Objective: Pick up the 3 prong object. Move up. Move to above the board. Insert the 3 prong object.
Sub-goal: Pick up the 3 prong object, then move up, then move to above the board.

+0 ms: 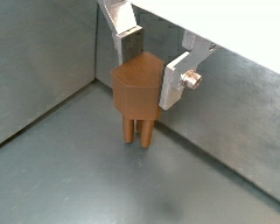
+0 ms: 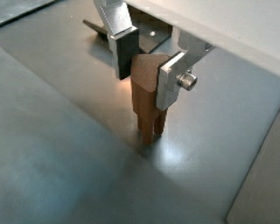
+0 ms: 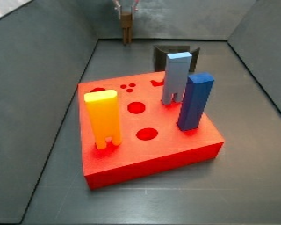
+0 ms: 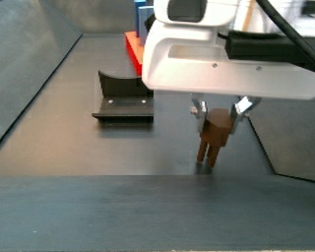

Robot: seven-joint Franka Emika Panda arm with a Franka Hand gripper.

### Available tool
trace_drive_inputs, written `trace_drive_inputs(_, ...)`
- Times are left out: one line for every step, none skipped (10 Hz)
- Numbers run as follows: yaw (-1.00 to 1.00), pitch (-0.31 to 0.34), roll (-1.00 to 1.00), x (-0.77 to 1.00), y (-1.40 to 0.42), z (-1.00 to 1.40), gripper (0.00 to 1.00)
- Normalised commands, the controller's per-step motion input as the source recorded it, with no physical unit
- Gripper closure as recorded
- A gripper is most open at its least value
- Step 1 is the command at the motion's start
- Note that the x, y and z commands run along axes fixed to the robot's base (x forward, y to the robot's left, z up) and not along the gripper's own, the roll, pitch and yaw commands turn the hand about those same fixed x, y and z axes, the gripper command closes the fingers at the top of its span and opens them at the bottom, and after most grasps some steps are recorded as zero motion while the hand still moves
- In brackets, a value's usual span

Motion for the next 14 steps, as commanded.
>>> trace_drive_inputs(0.00,0.000,0.00,0.00,0.00,0.00,1.00)
trace_drive_inputs(0.00,0.000,0.00,0.00,0.00,0.00,1.00)
trace_drive_inputs(0.00,0.000,0.00,0.00,0.00,0.00,1.00)
trace_drive_inputs(0.00,0.000,0.00,0.00,0.00,0.83,1.00)
trace_drive_inputs(0.00,-0.007,0.00,0.00,-0.01,0.85,1.00)
trace_drive_inputs(-0.01,0.028,0.01,-0.05,-0.02,0.72,1.00)
trace_drive_inputs(-0.01,0.052,0.05,-0.04,-0.01,0.55,1.00)
trace_drive_inputs(0.00,0.073,0.07,-0.03,-0.01,0.41,1.00)
trace_drive_inputs(0.01,0.087,0.08,-0.03,-0.01,0.28,1.00)
trace_drive_inputs(0.14,-0.370,0.38,0.10,0.05,1.00,1.00)
trace_drive_inputs(0.15,-0.372,0.38,0.10,0.05,1.00,1.00)
trace_drive_inputs(0.09,-0.270,0.30,0.07,0.04,1.00,1.00)
trace_drive_inputs(0.07,-0.229,0.26,0.06,0.03,1.00,1.00)
trace_drive_inputs(0.04,-0.137,0.19,0.04,0.03,1.00,1.00)
